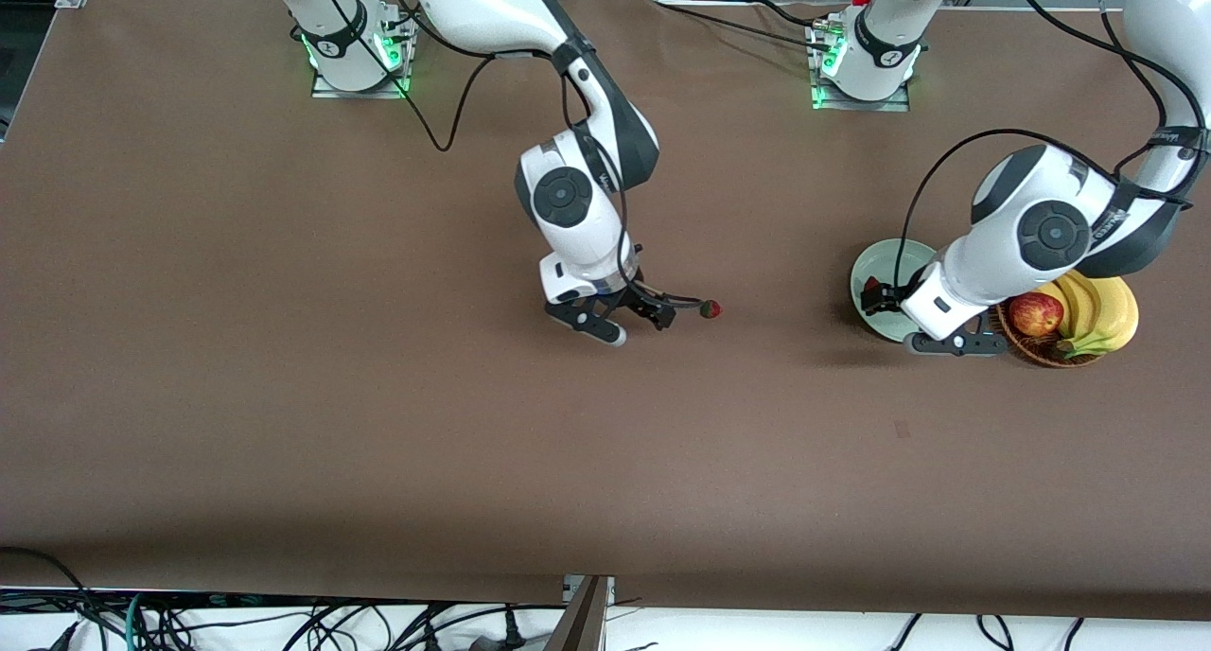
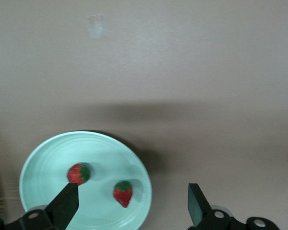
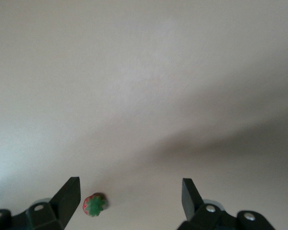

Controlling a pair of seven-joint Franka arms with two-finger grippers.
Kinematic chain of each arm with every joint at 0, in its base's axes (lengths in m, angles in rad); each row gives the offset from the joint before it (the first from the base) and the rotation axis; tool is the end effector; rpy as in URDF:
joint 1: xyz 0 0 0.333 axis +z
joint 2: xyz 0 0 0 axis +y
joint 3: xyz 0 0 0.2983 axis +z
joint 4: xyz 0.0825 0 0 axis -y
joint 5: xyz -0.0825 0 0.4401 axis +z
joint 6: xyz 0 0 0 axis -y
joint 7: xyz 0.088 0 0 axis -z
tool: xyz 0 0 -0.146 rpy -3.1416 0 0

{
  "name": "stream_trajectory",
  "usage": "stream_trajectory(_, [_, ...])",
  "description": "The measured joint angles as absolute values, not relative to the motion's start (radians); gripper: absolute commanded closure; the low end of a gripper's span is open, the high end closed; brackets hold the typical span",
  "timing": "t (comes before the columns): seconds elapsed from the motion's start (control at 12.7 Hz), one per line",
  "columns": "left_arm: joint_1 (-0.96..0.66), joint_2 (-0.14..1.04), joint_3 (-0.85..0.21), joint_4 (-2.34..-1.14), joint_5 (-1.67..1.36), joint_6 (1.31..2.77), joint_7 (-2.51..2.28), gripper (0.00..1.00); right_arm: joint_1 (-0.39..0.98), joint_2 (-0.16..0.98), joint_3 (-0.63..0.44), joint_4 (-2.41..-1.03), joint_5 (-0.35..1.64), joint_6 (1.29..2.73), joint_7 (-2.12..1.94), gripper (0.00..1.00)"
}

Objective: Collect all strawberries into plate

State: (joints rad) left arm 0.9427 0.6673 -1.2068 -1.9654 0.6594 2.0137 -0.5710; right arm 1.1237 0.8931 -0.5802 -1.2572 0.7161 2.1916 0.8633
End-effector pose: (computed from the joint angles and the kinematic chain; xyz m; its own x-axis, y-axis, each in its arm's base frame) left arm 0.6115 -0.1138 0.2267 0.9941 0.0011 -0.1089 0.0019 -1.0000 0.0070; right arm 0.6074 0.5407 0.2181 0.8940 -0.4457 -0.0450 -0.4415 -0.8596 -0.2571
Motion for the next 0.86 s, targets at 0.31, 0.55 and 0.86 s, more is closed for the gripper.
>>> stream_trajectory(0.31, [0.834, 0.668, -1.206, -1.966, 0.659, 2.044, -0.708, 0.00, 1.120, 0.809, -0.757, -1.260, 0.715, 1.878, 0.747, 0.01])
stream_trajectory(0.55, [0.658, 0.676, -1.181, -1.967, 0.710, 2.075, -0.927, 0.00, 1.112, 0.752, -0.858, -1.266, 0.715, 1.733, 0.660, 0.01])
stream_trajectory(0.86, [0.333, 0.694, -0.983, -1.959, 0.728, 2.151, -1.152, 0.00, 1.113, 0.674, -0.923, -1.294, 0.691, 1.640, 0.523, 0.01])
